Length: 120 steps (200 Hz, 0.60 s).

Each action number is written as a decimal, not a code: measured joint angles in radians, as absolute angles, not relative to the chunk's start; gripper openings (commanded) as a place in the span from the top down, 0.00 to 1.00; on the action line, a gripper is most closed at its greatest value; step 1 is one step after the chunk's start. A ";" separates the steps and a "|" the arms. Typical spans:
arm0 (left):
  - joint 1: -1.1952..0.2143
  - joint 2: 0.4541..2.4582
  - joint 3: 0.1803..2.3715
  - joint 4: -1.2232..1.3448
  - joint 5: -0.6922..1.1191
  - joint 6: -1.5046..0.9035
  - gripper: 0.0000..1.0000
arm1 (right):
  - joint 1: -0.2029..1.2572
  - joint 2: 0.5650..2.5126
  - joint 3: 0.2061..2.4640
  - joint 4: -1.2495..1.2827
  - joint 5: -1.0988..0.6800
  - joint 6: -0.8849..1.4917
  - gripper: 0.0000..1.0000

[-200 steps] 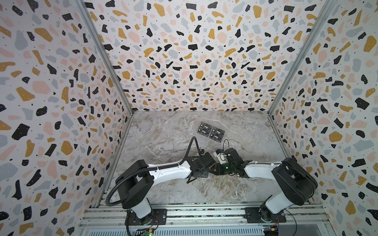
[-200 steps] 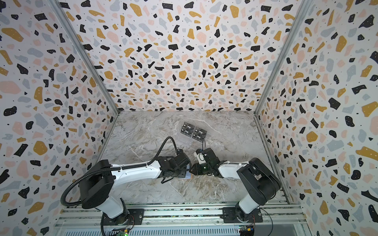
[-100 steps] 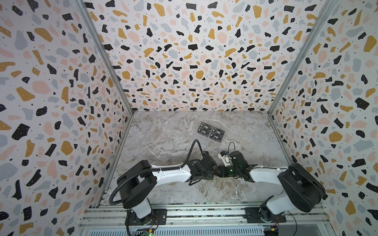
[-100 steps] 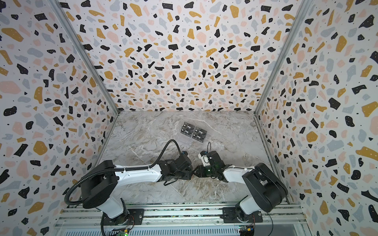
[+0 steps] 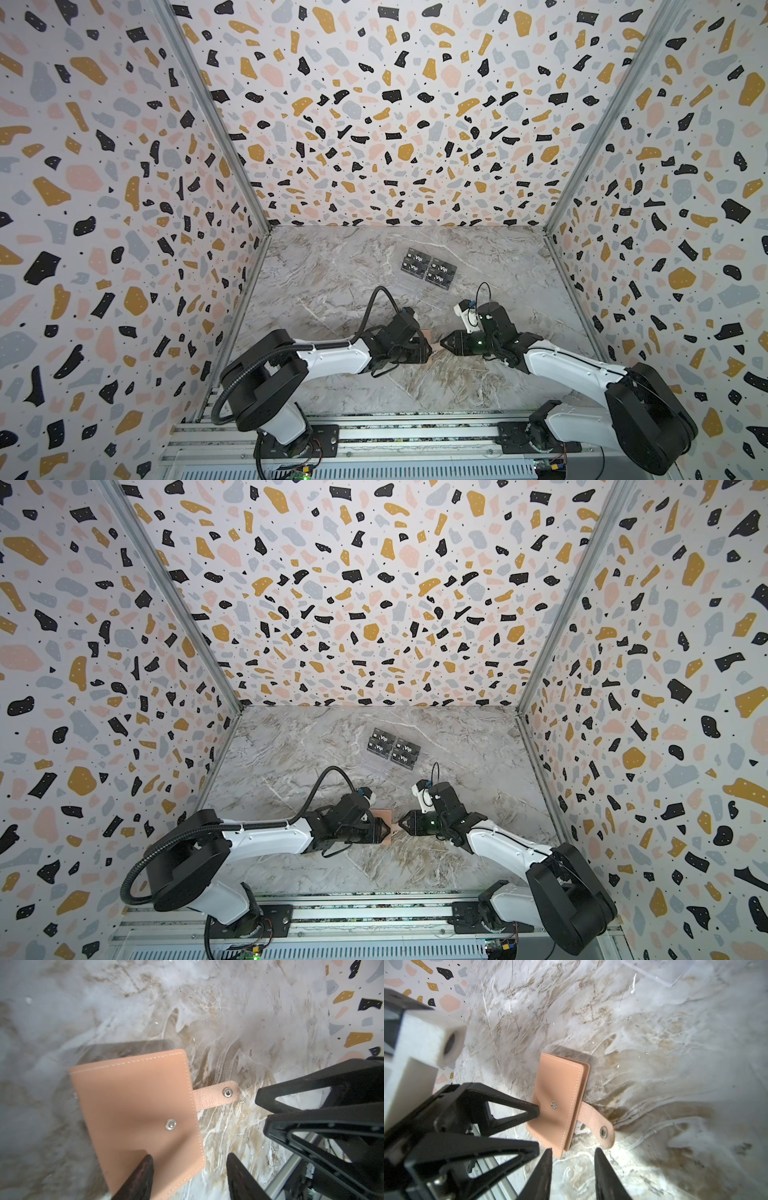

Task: Insert credit cards into a card holder
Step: Close the card holder at the bottom-center of the table.

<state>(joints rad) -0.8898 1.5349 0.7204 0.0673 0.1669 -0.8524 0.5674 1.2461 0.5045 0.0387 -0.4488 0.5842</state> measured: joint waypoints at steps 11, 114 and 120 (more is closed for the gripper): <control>-0.859 1.516 0.721 0.049 0.188 -0.830 0.54 | 0.567 1.258 0.525 0.028 -0.454 0.581 0.65; -0.780 1.486 0.710 -0.015 0.205 -0.697 0.75 | 0.574 1.301 0.592 0.006 -0.470 0.575 0.66; -0.781 1.488 0.706 -0.012 0.206 -0.693 0.74 | 0.574 1.301 0.592 0.004 -0.470 0.575 0.66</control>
<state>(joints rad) -0.7807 1.4879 0.7063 -0.0124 0.2058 -0.6933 0.5735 1.3006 0.5922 0.0044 -0.4702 0.5751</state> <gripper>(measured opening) 0.244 0.339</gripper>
